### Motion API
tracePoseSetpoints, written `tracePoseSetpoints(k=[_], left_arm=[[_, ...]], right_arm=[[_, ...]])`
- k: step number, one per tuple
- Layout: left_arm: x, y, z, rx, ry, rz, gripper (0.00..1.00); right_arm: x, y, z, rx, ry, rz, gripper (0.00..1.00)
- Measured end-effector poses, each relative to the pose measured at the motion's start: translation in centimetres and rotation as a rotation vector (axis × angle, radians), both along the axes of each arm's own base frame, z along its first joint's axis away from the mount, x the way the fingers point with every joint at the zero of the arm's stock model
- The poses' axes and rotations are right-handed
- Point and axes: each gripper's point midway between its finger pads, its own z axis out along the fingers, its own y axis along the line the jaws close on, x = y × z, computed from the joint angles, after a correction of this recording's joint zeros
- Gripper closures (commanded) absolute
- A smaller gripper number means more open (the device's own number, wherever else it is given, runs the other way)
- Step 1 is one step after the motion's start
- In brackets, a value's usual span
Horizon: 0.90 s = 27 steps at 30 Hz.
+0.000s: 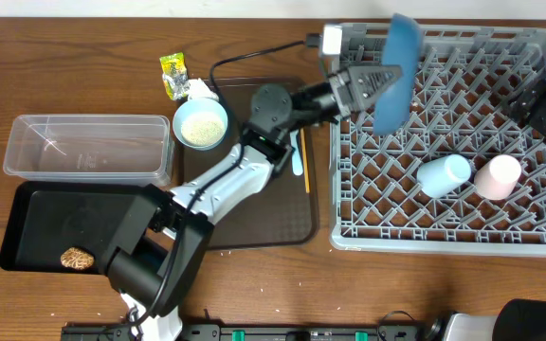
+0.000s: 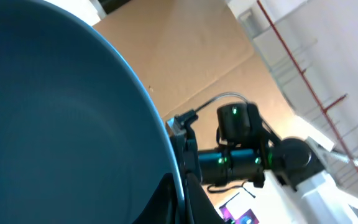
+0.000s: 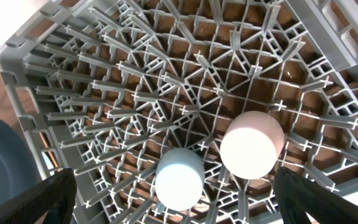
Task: Sort waste into correct bins and load items into the dishwasher rack
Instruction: 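Carry the blue plate with the left gripper over the rack, then lower the blue plate upright into the rack's left side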
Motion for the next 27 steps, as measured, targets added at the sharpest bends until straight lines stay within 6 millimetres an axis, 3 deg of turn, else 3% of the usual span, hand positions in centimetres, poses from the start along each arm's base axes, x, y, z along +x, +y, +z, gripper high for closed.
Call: tracePoseSetpoints(k=[17, 27], left_arm=[[0.6, -1.2, -1.4, 0.067, -0.100, 0.113, 0.94], [2.9, -2.2, -6.7, 0.128, -0.019, 0.152, 0.94]], right_arm=[[-0.9, 0.4, -0.5, 0.015, 0.040, 0.004, 0.06], [-1.4, 0.6, -0.8, 0.016, 0.063, 0.021, 0.06]])
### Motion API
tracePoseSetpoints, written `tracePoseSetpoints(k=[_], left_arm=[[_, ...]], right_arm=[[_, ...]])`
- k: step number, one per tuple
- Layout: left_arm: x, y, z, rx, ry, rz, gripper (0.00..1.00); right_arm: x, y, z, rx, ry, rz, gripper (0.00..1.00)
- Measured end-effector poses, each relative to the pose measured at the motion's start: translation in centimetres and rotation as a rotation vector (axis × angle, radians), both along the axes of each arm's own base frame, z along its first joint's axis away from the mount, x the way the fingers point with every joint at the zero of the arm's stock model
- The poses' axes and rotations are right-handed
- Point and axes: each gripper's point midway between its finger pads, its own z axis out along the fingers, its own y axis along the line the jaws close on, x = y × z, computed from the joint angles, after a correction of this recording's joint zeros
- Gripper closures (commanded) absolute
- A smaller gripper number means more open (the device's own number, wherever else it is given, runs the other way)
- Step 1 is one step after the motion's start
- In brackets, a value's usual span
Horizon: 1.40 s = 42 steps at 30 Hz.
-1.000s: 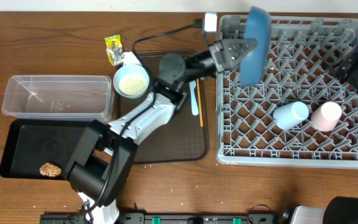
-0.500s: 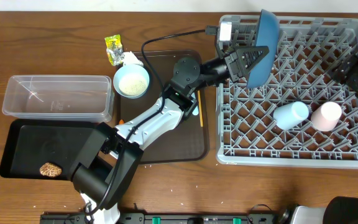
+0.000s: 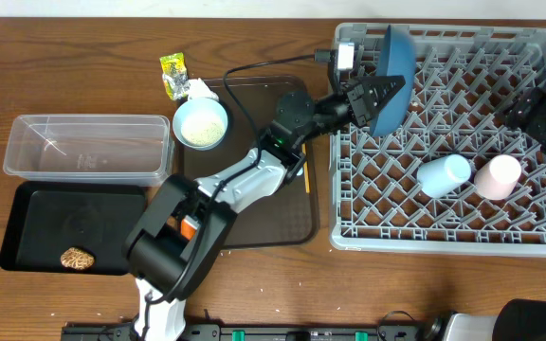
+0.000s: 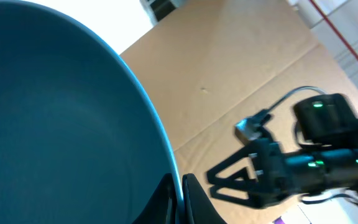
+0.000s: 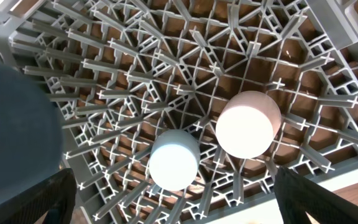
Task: Sort waste into correct bins and load items into the dishwasher rack
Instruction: 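Lower the blue plate upright into the rack's left side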
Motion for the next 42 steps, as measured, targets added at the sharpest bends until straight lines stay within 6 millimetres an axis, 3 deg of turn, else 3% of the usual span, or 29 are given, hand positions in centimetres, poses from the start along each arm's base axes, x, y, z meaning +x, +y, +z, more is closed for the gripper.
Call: tracePoseSetpoints(k=[5, 9, 13, 17, 21, 23, 26, 32, 39, 42], left_arm=[[0.7, -0.2, -1.9, 0.019, 0.032, 0.019, 0.94], [1.1, -0.1, -2.1, 0.019, 0.034, 0.038, 0.90], [1.7, 0.4, -2.0, 0.022, 0.018, 0.062, 0.60], [3.2, 1.9, -2.0, 0.022, 0.021, 0.098, 0.42], [4.5, 3.4, -2.8, 0.048, 0.045, 0.117, 0.13], [4.6, 3.6, -3.2, 0.060, 0.060, 0.104, 0.06], [4.1, 3.2, -3.9, 0.081, 0.079, 0.065, 0.02], [2.8, 2.4, -4.9, 0.125, 0.090, -0.018, 0.02], [2.2, 3.1, -10.7, 0.309, 0.238, -0.076, 0.02], [2.3, 4.3, -11.9, 0.374, 0.260, -0.065, 0.02]], right_arm=[[-0.1, 0.0, 0.0, -0.001, 0.004, 0.005, 0.06], [-0.3, 0.1, -0.2, 0.003, 0.014, 0.006, 0.06], [-0.4, 0.2, -0.2, 0.002, 0.016, 0.011, 0.06], [-0.4, 0.2, -0.2, 0.001, 0.016, 0.012, 0.06], [-0.4, 0.2, -0.2, 0.000, 0.016, 0.014, 0.06], [-0.4, 0.1, -0.2, -0.001, 0.016, 0.014, 0.05], [-0.3, 0.1, -0.2, -0.002, 0.016, 0.013, 0.05], [-0.4, 0.1, -0.2, -0.003, 0.016, 0.013, 0.05], [-0.3, 0.1, -0.2, -0.003, 0.016, 0.013, 0.05], [-0.4, 0.1, -0.2, -0.003, 0.016, 0.013, 0.04]])
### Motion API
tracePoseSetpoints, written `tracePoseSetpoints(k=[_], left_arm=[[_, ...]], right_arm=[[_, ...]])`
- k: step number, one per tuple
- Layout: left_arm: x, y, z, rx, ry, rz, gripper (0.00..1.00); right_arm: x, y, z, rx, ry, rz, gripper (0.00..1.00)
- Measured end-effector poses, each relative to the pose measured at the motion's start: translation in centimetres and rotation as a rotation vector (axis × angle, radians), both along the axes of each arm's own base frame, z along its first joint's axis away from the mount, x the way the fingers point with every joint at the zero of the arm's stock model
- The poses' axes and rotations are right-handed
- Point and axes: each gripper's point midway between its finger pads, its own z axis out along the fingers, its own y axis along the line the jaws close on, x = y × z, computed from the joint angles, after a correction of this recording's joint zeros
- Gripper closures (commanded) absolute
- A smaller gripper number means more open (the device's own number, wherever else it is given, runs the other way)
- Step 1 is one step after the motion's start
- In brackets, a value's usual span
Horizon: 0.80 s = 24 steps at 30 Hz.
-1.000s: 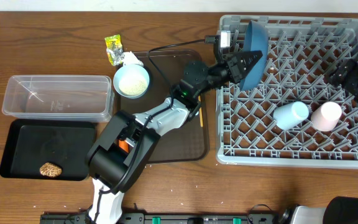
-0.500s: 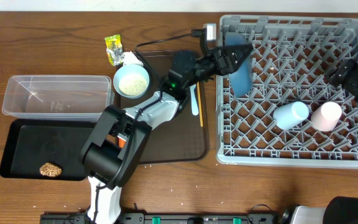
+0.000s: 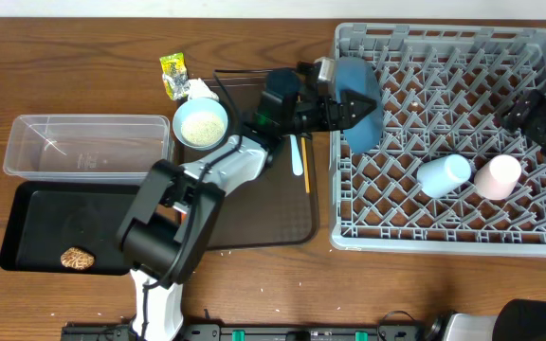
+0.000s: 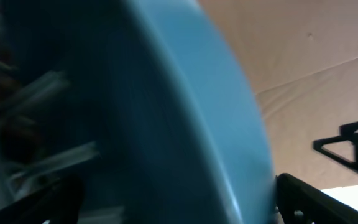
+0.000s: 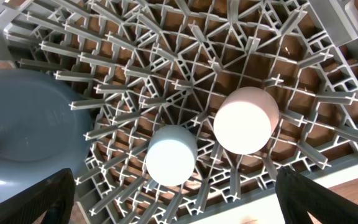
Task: Sort waste into correct bins and load items into the dishwasher rack
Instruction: 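Lower the blue plate upright into the rack's left side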
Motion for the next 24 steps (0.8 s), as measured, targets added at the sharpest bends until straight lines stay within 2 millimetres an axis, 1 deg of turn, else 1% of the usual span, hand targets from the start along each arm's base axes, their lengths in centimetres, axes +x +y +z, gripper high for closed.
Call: tracePoseSetpoints(k=[2, 5, 7, 9, 11, 14, 17, 18, 20, 22, 23, 24], left_arm=[[0.1, 0.6, 0.6, 0.017, -0.028, 0.005, 0.02], [0.0, 1.5, 2.7, 0.031, -0.079, 0.008, 0.02], [-0.6, 2.0, 4.0, 0.051, -0.093, 0.004, 0.02], [-1.5, 2.5, 4.4, 0.087, -0.080, -0.006, 0.02], [-2.5, 3.2, 4.2, 0.142, -0.050, -0.012, 0.02], [-4.0, 5.1, 3.1, 0.273, 0.001, 0.016, 0.00], [-5.0, 7.2, 2.6, 0.405, -0.006, 0.061, 0.07], [-5.2, 7.8, 2.7, 0.444, -0.022, 0.076, 0.14], [-5.5, 8.4, 2.9, 0.498, -0.059, 0.090, 0.35], [-5.7, 8.2, 2.9, 0.534, -0.096, 0.084, 0.71], [-5.9, 7.9, 2.6, 0.551, -0.110, 0.074, 0.80], [-6.1, 7.6, 2.3, 0.562, -0.117, 0.065, 0.87]], right_arm=[[0.0, 0.0, 0.0, 0.000, 0.000, 0.000, 0.04], [0.0, 0.0, 0.0, 0.000, 0.000, 0.000, 0.04], [0.0, 0.0, 0.0, 0.000, 0.000, 0.000, 0.04], [0.0, 0.0, 0.0, 0.000, 0.000, 0.000, 0.04], [0.0, 0.0, 0.0, 0.000, 0.000, 0.000, 0.04], [0.0, 0.0, 0.0, 0.001, 0.002, 0.000, 0.04], [-0.1, 0.0, -0.1, 0.001, 0.003, 0.000, 0.04], [-0.1, 0.0, -0.1, 0.001, 0.003, 0.000, 0.04], [-0.1, 0.0, -0.1, 0.001, 0.004, 0.000, 0.04], [0.0, 0.0, 0.0, 0.000, 0.002, 0.000, 0.04], [0.0, 0.0, 0.0, 0.000, 0.000, 0.000, 0.04], [0.0, 0.0, 0.0, 0.000, 0.000, 0.000, 0.04]])
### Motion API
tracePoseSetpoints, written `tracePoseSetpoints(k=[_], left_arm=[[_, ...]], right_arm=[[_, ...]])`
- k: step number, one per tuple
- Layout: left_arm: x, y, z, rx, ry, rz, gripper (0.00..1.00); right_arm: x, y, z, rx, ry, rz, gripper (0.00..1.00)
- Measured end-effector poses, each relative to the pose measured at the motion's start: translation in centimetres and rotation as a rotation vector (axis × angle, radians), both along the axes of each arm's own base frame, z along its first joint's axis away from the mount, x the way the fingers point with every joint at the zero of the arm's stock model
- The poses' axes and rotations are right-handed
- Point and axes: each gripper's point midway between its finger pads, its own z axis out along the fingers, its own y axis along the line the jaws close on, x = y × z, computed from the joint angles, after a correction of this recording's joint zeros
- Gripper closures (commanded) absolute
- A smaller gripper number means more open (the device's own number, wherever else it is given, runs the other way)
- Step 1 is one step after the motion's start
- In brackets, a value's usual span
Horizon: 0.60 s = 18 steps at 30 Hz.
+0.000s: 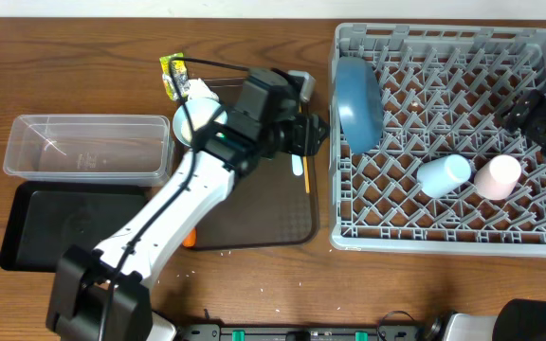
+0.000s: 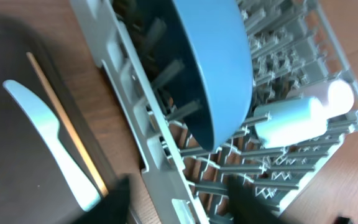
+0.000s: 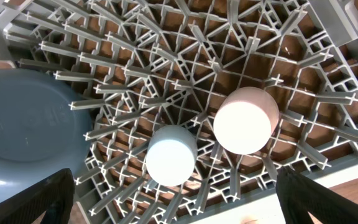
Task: Sort waste into correct bins and load items into the dishwasher rack
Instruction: 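Lower the blue plate upright into the rack's left side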
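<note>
A blue plate (image 1: 356, 90) stands on edge between the tines at the left end of the grey dishwasher rack (image 1: 538, 242); it also shows in the left wrist view (image 2: 219, 68). My left gripper (image 1: 313, 135) is open and empty just left of the rack, over the brown tray's right edge. A light blue cup (image 1: 444, 174) and a pink cup (image 1: 498, 176) lie in the rack. My right gripper (image 1: 538, 114) hovers open above the rack's right side, with both cups below it (image 3: 171, 155).
On the brown tray (image 1: 263, 213) lie a pale blue knife (image 1: 297, 156) and a yellow chopstick (image 1: 304, 166). A bowl of rice (image 1: 190, 128) is partly under my left arm. A yellow wrapper (image 1: 172, 74), clear tub (image 1: 88, 147) and black bin (image 1: 36, 223) sit left.
My left gripper has let go of the blue plate and moved back left, off the rack to the tray's right edge. The plate stays standing in the rack. The right arm is unmoved.
My left gripper first held the blue plate in the air over the rack's back left part. Then the plate was by the back left corner. Then it was down among the left tines, still gripped. Now it stands there alone.
</note>
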Motion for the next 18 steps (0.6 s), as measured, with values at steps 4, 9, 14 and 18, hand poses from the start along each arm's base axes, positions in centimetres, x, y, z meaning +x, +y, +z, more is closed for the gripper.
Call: tracePoseSetpoints(k=[4, 9, 14, 18], left_arm=[[-1.4, -2.1, -2.1, 0.053, 0.010, -0.064, 0.94], [-2.3, -4.0, -5.1, 0.121, 0.019, -0.098, 0.94], [-0.9, -5.1, -5.6, 0.107, -0.034, -0.088, 0.94], [0.8, -6.2, -4.7, 0.058, -0.121, -0.078, 0.94]], right_arm=[[0.0, 0.0, 0.0, 0.000, 0.000, 0.000, 0.04], [0.0, 0.0, 0.0, 0.000, 0.000, 0.000, 0.03], [0.2, -0.1, 0.1, -0.005, -0.010, 0.000, 0.02], [0.3, -0.1, 0.1, -0.006, -0.012, 0.000, 0.02]])
